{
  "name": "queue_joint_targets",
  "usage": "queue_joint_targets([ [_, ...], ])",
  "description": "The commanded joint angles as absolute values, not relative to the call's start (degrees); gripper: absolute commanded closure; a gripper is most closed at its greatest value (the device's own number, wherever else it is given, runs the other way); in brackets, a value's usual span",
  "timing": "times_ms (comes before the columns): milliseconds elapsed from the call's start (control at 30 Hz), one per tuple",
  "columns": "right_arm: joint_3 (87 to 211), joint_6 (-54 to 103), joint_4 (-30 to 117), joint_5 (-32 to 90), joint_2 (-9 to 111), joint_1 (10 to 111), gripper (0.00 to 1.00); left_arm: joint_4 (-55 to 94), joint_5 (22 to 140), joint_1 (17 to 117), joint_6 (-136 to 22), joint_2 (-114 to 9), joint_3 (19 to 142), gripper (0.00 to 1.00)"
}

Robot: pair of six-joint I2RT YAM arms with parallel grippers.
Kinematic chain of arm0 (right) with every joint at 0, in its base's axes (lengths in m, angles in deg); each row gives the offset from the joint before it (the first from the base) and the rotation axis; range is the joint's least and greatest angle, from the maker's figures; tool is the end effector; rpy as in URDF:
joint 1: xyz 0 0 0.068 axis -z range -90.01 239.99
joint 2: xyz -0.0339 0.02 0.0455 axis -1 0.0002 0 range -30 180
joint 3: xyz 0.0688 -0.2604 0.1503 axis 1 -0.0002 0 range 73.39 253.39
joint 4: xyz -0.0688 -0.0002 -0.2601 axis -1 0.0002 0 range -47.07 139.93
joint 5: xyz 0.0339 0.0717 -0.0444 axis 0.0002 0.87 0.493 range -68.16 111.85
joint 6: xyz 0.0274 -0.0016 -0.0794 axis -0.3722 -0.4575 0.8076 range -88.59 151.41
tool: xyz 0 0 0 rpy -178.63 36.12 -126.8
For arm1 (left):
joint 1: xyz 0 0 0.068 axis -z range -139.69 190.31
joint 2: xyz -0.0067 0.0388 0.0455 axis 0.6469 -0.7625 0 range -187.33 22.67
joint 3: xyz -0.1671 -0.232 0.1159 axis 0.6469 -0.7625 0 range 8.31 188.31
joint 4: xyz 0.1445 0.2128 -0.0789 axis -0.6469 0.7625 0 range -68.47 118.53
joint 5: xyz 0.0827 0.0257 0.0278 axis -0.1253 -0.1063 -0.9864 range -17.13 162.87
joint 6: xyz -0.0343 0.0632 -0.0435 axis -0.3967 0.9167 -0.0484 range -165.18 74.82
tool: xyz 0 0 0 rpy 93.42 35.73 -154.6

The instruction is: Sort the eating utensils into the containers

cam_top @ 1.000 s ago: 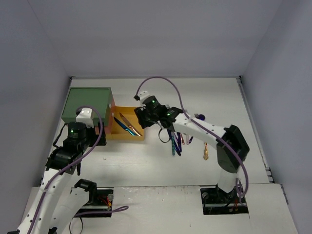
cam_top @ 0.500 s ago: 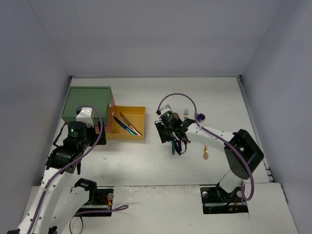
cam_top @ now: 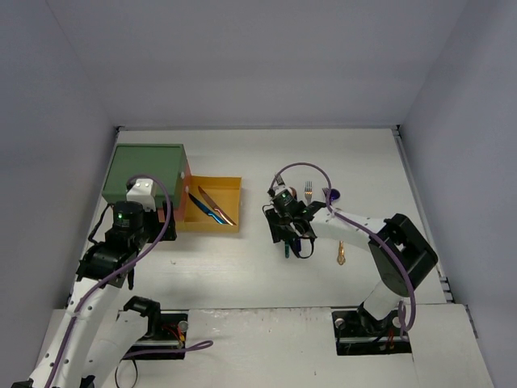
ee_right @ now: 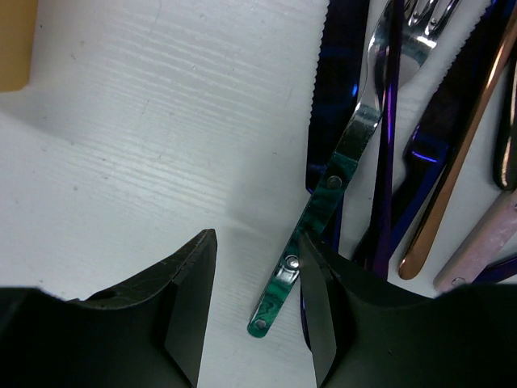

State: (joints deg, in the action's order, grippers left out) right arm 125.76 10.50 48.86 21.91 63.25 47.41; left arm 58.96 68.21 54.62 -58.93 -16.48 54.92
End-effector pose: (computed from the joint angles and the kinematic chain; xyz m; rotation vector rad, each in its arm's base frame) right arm 0.2714 0.2494 0.1858 -0.4616 2.4088 0.5120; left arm 0.1543 -0.0332 0.3220 -0.0391 2.0987 -0.2111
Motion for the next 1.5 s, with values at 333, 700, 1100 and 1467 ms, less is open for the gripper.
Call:
queue_joint_targets([
  [333, 123.7, 11.0, 49.9, 18.3, 61.7, 51.2, 0.58, 56.0, 68.8, 54.8, -59.7, -17.2, 55.8, 0.18],
  [700, 123.5, 12.8, 50.9, 19.8, 56.8, 51.3, 0.59, 56.0, 68.8, 54.8, -59.8, -17.1, 55.8, 0.18],
  [1100, 124.1, 14.4, 54.3, 16.6, 52.2, 51.7, 0.58, 56.0, 69.0, 54.8, -59.8, -17.2, 55.8, 0.18],
  [1467, 123.4, 12.6, 54.7, 14.1, 57.6, 51.7, 0.58, 56.1, 68.9, 54.8, -59.9, -17.6, 55.7, 0.18],
])
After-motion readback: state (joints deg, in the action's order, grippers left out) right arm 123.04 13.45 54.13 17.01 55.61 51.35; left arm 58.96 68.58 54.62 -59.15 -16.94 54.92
